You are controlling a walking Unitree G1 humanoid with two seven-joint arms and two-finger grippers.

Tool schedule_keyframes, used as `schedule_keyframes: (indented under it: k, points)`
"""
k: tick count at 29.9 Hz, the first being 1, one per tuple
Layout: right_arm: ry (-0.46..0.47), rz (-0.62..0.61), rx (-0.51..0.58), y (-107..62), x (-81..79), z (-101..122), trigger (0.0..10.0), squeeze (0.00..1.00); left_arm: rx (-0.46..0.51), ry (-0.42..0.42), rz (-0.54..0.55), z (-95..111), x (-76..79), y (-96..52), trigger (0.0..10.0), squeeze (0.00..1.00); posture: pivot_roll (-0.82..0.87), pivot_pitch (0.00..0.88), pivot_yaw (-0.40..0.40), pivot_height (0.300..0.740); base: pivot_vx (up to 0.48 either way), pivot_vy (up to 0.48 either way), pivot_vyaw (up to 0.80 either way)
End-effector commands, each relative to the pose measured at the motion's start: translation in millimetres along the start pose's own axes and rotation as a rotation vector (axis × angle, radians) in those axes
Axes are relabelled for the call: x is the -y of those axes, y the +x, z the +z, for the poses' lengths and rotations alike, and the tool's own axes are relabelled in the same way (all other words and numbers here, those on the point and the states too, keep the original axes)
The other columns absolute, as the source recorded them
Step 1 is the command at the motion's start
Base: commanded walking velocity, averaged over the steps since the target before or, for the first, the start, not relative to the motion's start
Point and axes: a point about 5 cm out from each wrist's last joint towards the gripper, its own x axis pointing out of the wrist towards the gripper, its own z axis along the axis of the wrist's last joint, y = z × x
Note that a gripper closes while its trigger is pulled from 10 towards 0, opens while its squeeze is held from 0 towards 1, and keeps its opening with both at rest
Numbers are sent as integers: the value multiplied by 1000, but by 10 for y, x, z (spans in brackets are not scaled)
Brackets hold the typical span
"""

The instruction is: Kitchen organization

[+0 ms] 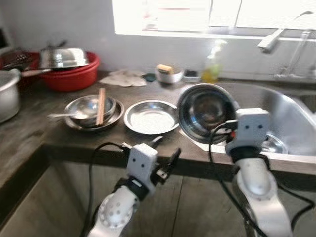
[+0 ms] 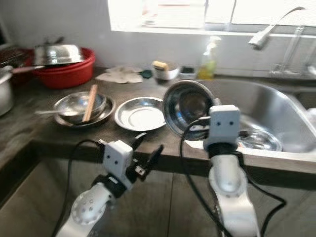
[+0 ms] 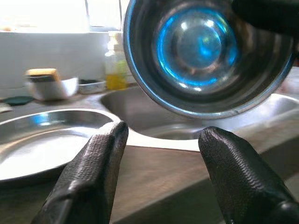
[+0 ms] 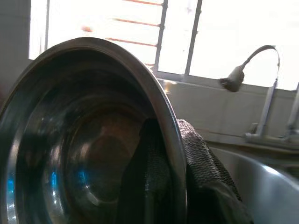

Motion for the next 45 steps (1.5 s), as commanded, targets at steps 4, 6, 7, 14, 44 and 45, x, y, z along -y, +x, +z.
schedule_keyframes:
  k: [4, 6, 7, 14, 44, 45]
  points:
    - [-15, -9, 44, 31, 29, 73, 10000, 0, -1, -10, -2, 3, 32, 34, 10000, 0, 53, 0, -35, 740, 0, -97, -189]
    - [-12, -7, 45, 37, 22, 75, 10000, 0, -4, -3, 3, 1, 25, 36, 10000, 0, 53, 0, -36, 740, 0, 0, 0]
    - [-8, -5, 43, 43, 16, 73, 10000, 0, 0, 10, 5, 7, 18, 38, 10000, 0, 53, 0, -36, 740, 0, 0, 0]
    - [-78, -10, 65, 93, 41, 46, 10000, 0, 11, 31, 16, -4, 0, 35, 10000, 0, 52, 5, -35, 740, 245, -313, 0]
    - [-27, 196, -108, 690, 353, 128, 10000, 0, -3, 8, 48, -11, -17, 20, 10000, 0, 57, 19, -51, 740, 196, -222, 0]
    - [-46, 207, -138, 738, 371, 96, 10000, 0, -5, 10, 47, -14, -14, 16, 10000, 0, 59, 18, -55, 740, 0, 0, 0]
